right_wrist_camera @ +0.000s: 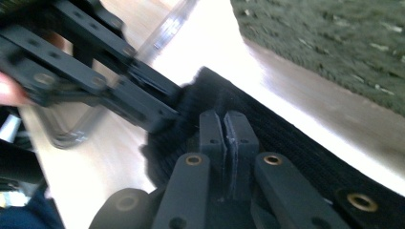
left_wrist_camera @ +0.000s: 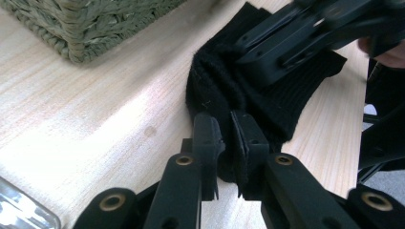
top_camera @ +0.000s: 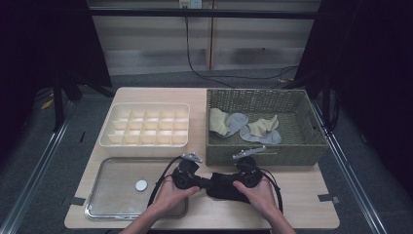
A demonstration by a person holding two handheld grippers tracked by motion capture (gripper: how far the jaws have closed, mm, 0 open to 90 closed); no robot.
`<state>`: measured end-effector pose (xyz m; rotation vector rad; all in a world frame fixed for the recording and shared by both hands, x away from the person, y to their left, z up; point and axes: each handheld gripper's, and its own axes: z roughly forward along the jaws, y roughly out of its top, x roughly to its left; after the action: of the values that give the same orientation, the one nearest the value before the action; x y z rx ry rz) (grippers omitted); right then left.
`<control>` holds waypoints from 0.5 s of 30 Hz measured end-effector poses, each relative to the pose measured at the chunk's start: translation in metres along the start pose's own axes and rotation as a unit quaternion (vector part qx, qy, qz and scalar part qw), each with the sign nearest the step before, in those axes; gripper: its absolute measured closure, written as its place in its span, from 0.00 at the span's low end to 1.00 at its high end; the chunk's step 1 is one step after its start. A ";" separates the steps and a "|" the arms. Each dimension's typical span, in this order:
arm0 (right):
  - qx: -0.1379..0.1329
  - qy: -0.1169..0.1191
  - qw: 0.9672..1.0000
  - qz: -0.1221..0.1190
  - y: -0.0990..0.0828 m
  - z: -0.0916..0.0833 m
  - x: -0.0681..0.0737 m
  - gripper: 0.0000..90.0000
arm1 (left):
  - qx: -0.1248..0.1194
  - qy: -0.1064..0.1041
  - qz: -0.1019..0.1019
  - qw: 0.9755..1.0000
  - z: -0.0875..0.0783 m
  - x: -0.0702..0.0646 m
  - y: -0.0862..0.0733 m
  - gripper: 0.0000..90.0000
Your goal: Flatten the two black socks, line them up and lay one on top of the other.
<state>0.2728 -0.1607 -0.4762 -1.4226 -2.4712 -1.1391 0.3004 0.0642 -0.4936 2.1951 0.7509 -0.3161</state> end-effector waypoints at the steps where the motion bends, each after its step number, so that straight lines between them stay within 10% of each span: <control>1: -0.003 0.005 1.000 0.003 0.001 -0.002 0.001 0.97 | 0.000 0.001 0.000 1.000 0.000 0.000 0.000 0.90; 15: -0.009 0.014 1.000 0.006 0.006 0.001 0.001 0.96 | 0.001 -0.002 -0.003 1.000 -0.002 0.002 0.000 0.82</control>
<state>0.2774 -0.1574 -0.4732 -1.4142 -2.4354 -1.1751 0.3017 0.0663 -0.4932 2.1932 0.7559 -0.3246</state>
